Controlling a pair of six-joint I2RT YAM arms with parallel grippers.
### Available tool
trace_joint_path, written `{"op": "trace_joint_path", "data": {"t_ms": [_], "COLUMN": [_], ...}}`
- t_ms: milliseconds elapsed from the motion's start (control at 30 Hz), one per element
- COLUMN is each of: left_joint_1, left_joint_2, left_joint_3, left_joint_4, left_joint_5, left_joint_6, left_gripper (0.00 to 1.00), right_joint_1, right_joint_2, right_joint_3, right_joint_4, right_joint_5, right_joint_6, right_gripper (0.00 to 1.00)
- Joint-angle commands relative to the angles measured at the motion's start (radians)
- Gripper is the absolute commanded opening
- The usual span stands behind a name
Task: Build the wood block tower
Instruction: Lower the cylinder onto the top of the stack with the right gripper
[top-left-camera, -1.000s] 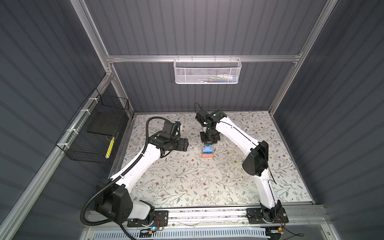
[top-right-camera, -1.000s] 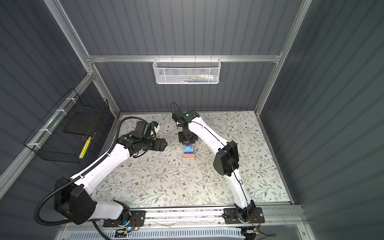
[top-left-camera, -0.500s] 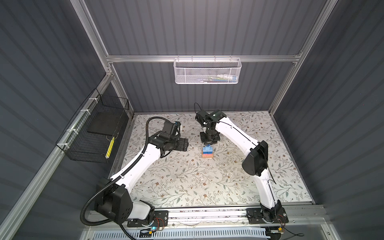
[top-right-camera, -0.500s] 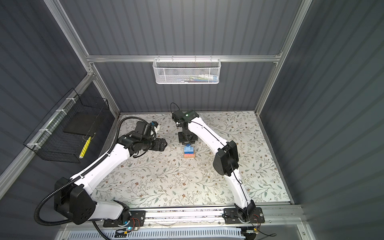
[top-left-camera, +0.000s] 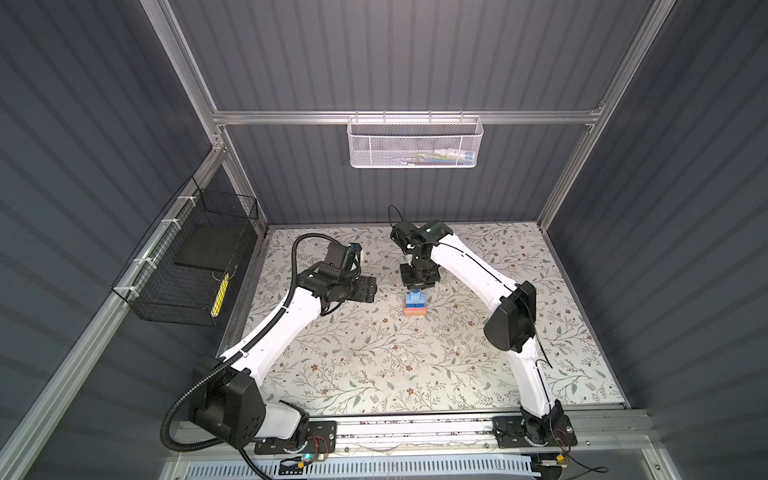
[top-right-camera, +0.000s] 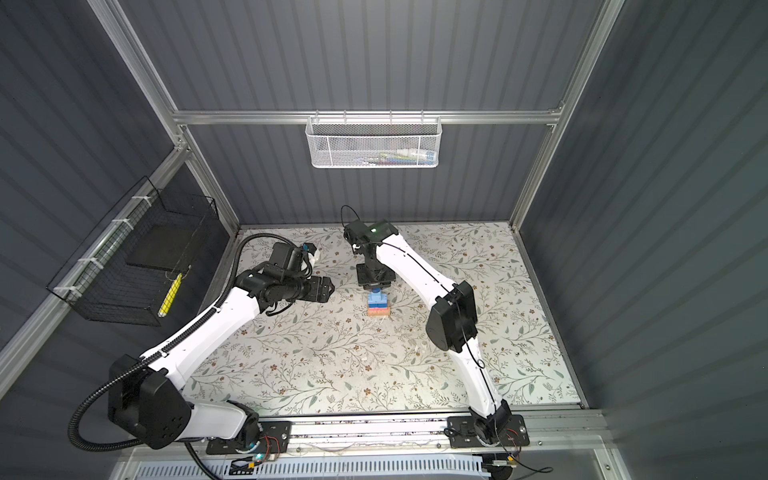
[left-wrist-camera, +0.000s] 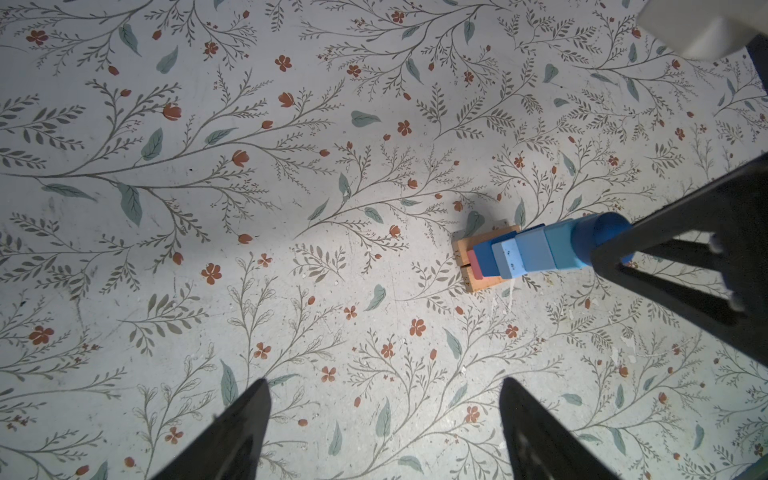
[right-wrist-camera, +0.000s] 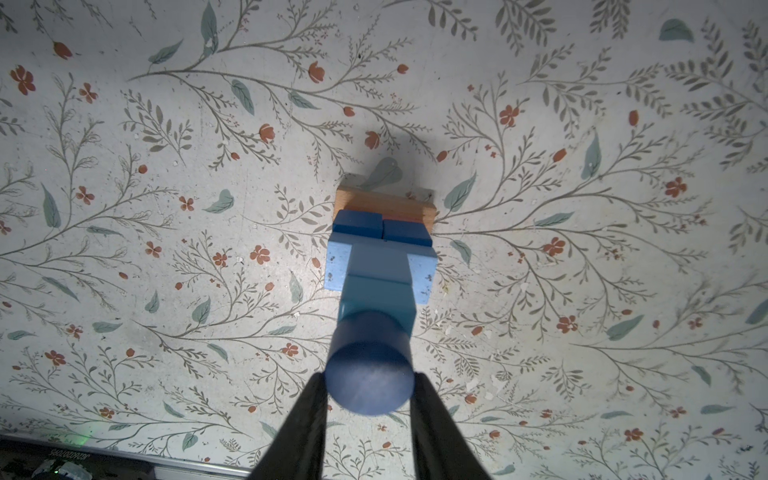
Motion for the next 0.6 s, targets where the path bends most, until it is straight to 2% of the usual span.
{"op": "trace_joint_path", "data": {"t_ms": [0,300,567], "left_joint_1": [0.007,0.007,0.007], "left_joint_2": [-0.011,-0.009,-0.008], "left_joint_3": [-0.002,-0.002,-0.004], "left_joint_4": [-0.028,-0.028,-0.029], "left_joint_5": [0.006,0.004,0.006], "left_joint_6": [0.014,0.014,0.015], "left_gripper": [0.86,0.86,0.86], "right_joint_1": [-0.002,-0.003,-0.003], "right_joint_2": [0.015,0.015,0.015], "right_joint_3": [0.02,0.018,0.017], "right_joint_4": [-0.011,-0.008,-0.006], "right_joint_5": [0.017,0.017,0.015], "right_joint_6": [0.002,0.006,0.01], "right_gripper": [0.37,0.41,0.38]}}
